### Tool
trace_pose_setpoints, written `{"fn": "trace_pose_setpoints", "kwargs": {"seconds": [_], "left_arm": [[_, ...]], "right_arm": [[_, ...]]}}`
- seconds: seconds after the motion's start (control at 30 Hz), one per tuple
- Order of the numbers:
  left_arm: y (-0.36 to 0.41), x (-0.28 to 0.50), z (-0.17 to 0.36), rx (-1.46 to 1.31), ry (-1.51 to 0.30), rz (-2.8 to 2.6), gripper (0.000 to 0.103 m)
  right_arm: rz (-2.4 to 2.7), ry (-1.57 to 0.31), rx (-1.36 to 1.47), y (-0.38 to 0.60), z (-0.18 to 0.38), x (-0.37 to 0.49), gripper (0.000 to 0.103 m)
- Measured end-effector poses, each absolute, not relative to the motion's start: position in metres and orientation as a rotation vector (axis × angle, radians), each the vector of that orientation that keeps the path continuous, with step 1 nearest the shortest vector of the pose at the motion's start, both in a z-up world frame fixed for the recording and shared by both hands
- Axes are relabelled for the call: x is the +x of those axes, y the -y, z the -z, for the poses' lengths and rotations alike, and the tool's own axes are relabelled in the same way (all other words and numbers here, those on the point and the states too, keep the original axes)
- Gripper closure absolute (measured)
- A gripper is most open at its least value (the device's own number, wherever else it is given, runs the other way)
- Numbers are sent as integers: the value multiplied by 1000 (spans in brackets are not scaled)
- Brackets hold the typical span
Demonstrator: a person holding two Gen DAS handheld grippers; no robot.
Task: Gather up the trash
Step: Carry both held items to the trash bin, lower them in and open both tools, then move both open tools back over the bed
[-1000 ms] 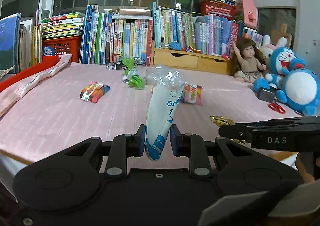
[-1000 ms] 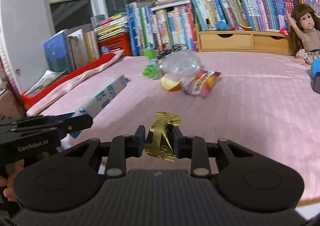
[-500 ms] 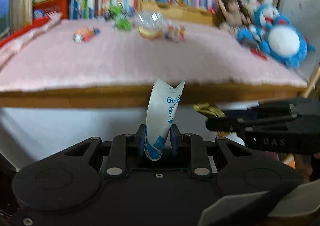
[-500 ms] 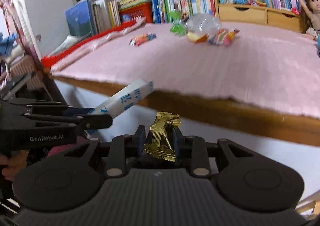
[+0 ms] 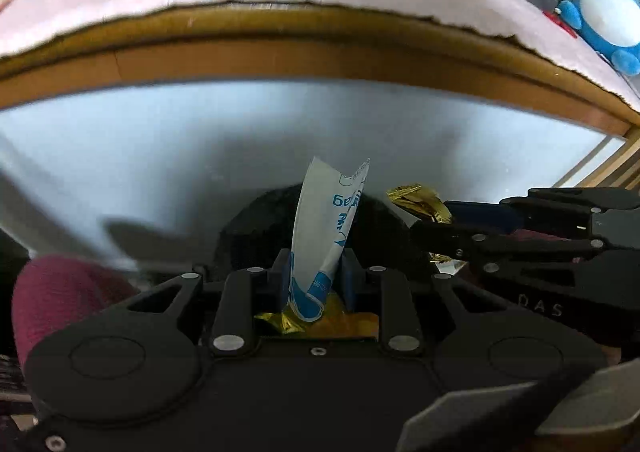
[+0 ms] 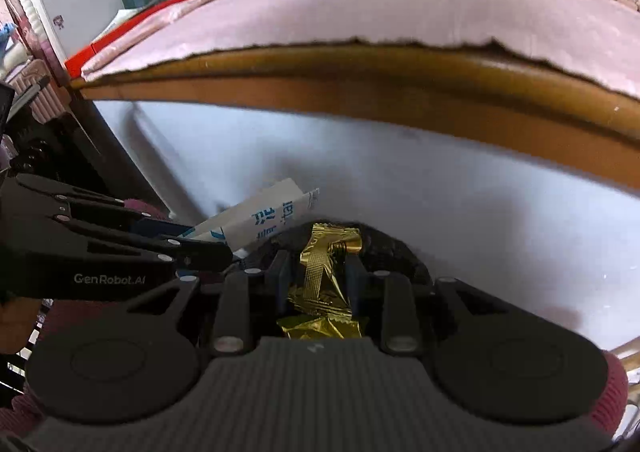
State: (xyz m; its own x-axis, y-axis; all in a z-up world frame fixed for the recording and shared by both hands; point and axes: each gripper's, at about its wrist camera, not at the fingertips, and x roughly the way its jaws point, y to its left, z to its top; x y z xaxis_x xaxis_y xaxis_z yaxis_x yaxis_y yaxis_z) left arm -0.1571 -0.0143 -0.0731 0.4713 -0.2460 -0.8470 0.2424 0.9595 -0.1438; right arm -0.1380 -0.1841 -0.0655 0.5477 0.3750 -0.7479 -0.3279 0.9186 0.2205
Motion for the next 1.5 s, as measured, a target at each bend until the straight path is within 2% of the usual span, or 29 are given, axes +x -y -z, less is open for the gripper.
{"fn": "trace_pose_setpoints", "kwargs": {"seconds": [0.47,0.73,0.83,1.1,1.27,1.5], "left_arm": [[21,-148,94,27,-1125,292,75],[18,-142,98,46,-1138,276,63],[22,-144,96,72,-1130,266,60],[21,-143,88,81,-1106,247,47],[19,-143,73,68,-1064,237,43],[14,-146,25,77,-894,246,38]], "right_arm": [[-435,-957,33,180,76,-130,68],[-437,-987,45,180,80,-125,64],[-438,-992,57,180,80,-123,47],[-438,-984,56,182,76,-123,43],[-446,-955,70,187,64,-122,37],[-518,-865,82,191,27,-118,30]]}}
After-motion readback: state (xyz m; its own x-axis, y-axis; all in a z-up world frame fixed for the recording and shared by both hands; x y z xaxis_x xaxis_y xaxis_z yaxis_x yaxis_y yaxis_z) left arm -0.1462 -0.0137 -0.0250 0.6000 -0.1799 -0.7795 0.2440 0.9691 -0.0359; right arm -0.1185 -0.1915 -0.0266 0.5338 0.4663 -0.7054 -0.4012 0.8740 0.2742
